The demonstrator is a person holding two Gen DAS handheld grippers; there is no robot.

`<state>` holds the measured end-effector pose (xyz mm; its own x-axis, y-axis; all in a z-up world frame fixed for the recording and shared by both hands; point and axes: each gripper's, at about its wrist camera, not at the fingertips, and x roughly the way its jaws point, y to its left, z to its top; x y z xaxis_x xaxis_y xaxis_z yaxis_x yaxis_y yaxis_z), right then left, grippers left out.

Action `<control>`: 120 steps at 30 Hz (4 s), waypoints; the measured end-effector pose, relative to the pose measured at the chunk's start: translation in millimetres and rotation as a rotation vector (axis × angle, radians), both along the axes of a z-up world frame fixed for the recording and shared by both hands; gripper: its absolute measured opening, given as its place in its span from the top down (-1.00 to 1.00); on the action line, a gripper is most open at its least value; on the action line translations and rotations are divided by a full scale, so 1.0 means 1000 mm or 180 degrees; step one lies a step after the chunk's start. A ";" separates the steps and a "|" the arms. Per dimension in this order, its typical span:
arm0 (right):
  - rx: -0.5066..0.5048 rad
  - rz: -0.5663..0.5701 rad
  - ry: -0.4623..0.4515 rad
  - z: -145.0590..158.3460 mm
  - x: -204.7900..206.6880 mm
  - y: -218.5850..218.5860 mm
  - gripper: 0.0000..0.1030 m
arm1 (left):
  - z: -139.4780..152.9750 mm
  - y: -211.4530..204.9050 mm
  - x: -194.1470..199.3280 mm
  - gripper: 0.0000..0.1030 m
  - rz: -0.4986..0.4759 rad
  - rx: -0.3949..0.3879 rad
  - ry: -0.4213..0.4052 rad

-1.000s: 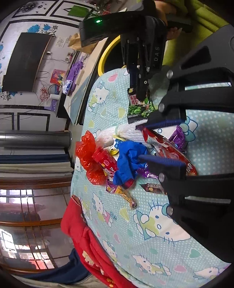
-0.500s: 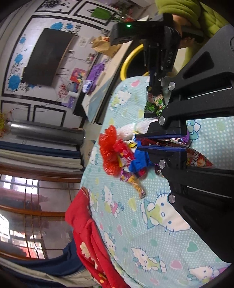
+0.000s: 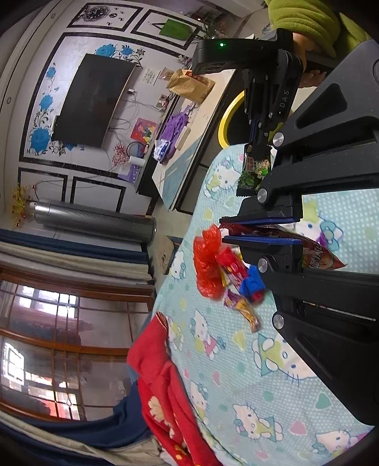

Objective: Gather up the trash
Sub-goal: 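Carry the green packet and red wrapper over the yellow bin with both grippers, then open both grippers to drop the packet and wrapper into the bin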

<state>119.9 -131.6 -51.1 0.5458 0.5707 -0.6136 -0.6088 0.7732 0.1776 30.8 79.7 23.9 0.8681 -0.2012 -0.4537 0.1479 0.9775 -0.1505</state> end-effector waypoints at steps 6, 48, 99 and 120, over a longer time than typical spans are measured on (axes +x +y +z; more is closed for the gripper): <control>0.0050 -0.0075 -0.0091 0.013 -0.003 -0.017 0.84 | 0.006 -0.019 0.008 0.94 -0.0092 -0.0008 -0.0047; 0.0323 -0.1662 -0.0070 0.015 0.007 -0.200 0.84 | -0.005 -0.195 0.096 0.94 -0.1152 -0.0001 -0.0073; 0.0331 -0.2677 0.0709 -0.063 0.030 -0.290 0.27 | -0.088 -0.297 0.162 -0.13 -0.1667 -0.0176 0.0704; 0.0321 -0.2535 0.0164 -0.032 0.016 -0.274 -0.32 | -0.050 -0.235 0.132 -0.79 -0.1010 -0.0080 0.0497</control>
<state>135.8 -405.2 -82.8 0.7845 0.0759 -0.6154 0.1297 0.9504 0.2826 163.2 -155.0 -26.1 0.6811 -0.4627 -0.5675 0.4171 0.8822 -0.2187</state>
